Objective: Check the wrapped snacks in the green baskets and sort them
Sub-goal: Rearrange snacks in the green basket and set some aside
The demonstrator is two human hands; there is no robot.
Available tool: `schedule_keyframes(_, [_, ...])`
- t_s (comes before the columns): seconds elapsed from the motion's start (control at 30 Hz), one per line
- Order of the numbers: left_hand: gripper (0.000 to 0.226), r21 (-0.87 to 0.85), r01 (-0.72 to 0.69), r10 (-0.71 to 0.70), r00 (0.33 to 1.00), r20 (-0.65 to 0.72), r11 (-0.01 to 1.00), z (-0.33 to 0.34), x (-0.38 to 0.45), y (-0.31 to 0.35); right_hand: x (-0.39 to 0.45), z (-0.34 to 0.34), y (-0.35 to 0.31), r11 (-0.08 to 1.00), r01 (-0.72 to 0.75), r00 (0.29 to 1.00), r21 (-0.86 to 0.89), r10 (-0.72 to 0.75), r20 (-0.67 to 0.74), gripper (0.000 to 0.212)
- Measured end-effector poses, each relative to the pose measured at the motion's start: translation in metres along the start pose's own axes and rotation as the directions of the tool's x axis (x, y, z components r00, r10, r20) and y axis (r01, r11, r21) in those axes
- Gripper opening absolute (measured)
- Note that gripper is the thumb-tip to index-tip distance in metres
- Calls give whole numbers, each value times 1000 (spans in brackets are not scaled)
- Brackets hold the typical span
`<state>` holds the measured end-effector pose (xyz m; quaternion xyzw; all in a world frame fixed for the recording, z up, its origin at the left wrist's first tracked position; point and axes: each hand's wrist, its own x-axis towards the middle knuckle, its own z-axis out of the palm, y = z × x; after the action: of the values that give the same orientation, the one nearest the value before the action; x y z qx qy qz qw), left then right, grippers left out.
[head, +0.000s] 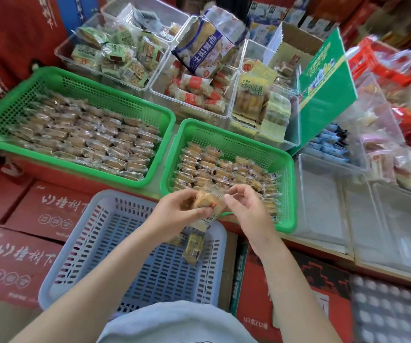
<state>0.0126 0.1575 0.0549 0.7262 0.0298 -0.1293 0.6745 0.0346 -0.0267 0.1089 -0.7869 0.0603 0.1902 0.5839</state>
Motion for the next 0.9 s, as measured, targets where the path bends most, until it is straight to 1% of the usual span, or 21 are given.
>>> schedule_keyframes(0.07, [30,-27,6,-5,999,34,1000,2,-10,-1,-10,1,3,997,54,998,-50,-55,-6,8])
schedule_keyframes(0.17, [31,-28,9,-7,997,78,1000,5,-22,-4,-24,4,13,987,70,997,-146,-76,-34,8])
schedule_keyframes(0.27, [29,31,-10,7,994,108,999,7,-31,-5,-35,11,19,981,125,983,-149,-143,-115,12])
schedule_keyframes(0.37, [35,30,10,-15,984,179,999,6,-39,-2,-50,20,21,955,202,940,-216,-251,-232,17])
schedule_keyframes(0.43, [34,29,14,-20,976,217,999,5,-46,2,-59,26,23,943,234,922,-236,-292,-253,19])
schedule_keyframes(0.5, [24,-35,50,-42,979,198,998,4,-52,9,-65,31,21,933,258,916,-251,-319,-243,18])
schedule_keyframes(0.6, [7,-134,103,-89,990,107,986,0,-58,19,-70,37,17,922,291,916,-257,-346,-203,10])
schedule_keyframes(0.67, [8,-205,140,-126,989,79,969,-6,-58,19,-73,42,15,932,285,916,-223,-334,-221,10])
schedule_keyframes(0.8, [9,-303,207,-180,977,117,930,-20,-64,20,-79,52,13,969,228,921,-91,-245,-302,11])
schedule_keyframes(0.9, [12,-349,235,-214,972,97,907,-28,-70,20,-77,63,11,980,173,944,100,-136,-301,12])
